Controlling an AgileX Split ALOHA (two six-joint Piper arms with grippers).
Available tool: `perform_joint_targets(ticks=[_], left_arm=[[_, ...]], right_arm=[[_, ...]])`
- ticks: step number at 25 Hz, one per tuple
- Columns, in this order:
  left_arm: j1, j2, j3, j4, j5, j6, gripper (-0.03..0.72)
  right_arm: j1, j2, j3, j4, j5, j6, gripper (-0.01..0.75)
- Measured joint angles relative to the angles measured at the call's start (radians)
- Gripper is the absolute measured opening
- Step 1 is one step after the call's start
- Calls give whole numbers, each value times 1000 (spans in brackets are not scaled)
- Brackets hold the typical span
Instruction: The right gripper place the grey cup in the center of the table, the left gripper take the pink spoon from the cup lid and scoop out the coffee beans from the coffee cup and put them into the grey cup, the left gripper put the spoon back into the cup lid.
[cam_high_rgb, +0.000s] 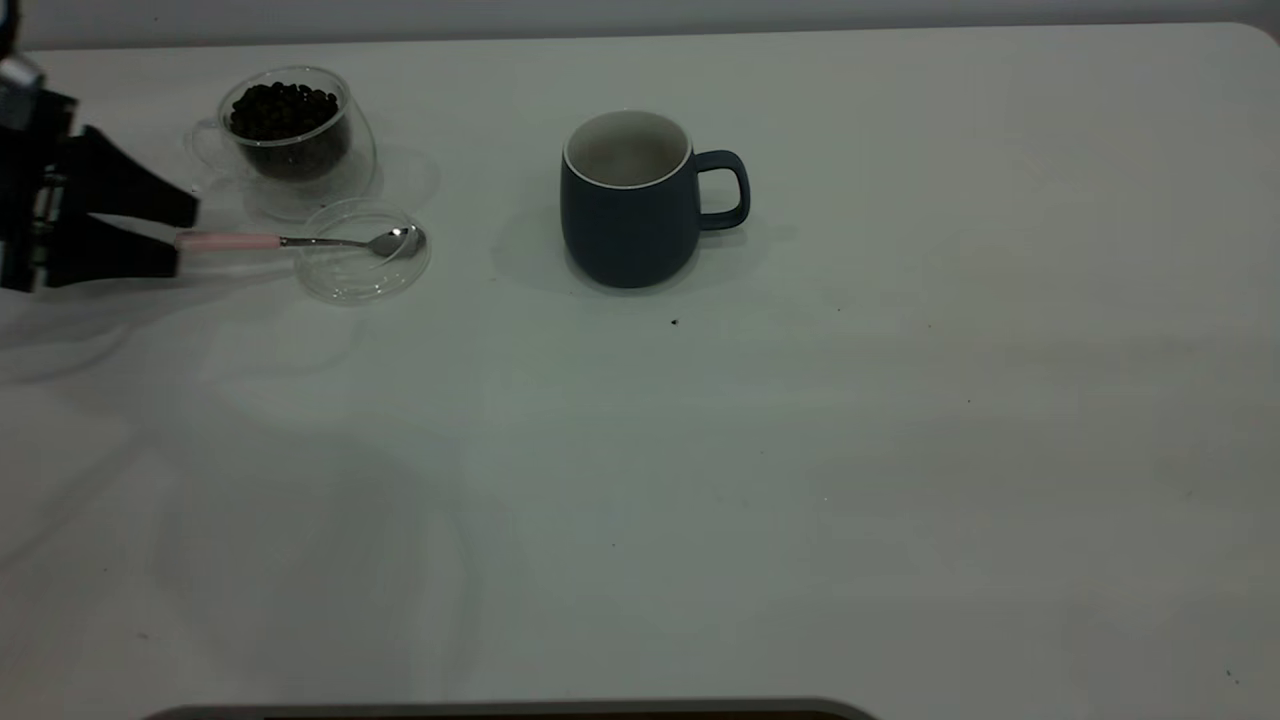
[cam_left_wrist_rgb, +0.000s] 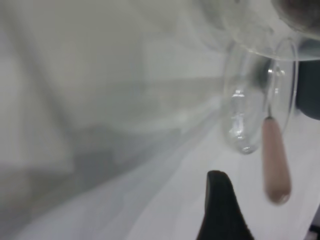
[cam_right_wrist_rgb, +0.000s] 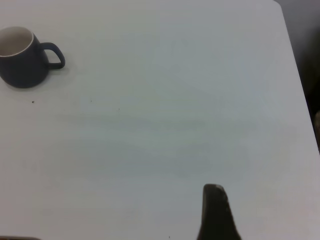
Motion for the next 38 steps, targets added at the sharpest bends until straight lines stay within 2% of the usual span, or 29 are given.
perform_joint_targets(ticks=[6, 11, 14, 17, 21, 24, 27, 31, 34, 38], left_arm=[[93, -86, -49, 27, 37, -60, 543], [89, -283, -78, 67, 61, -108, 543], [43, -439, -78, 192, 40, -197, 543], [-36, -604, -78, 422, 37, -372, 543], [-178, -787, -76, 797, 138, -657, 543], [-287, -914, -68, 984, 137, -868, 543], [-377, -1057, -22, 1043, 137, -1005, 541], [-493, -1231, 118, 1044, 137, -979, 537], [-529, -1345, 281, 1045, 137, -969, 538], [-535, -1488, 526, 1053, 137, -963, 538]], right_arm=[[0, 0, 0, 0, 0, 0, 536], [0, 0, 0, 0, 0, 0, 536], [0, 0, 0, 0, 0, 0, 536], [0, 0, 0, 0, 0, 0, 536], [0, 0, 0, 0, 0, 0, 536], [0, 0, 0, 0, 0, 0, 536], [0, 0, 0, 0, 0, 0, 536], [0, 0, 0, 0, 0, 0, 536], [0, 0, 0, 0, 0, 0, 536], [0, 0, 0, 0, 0, 0, 536]])
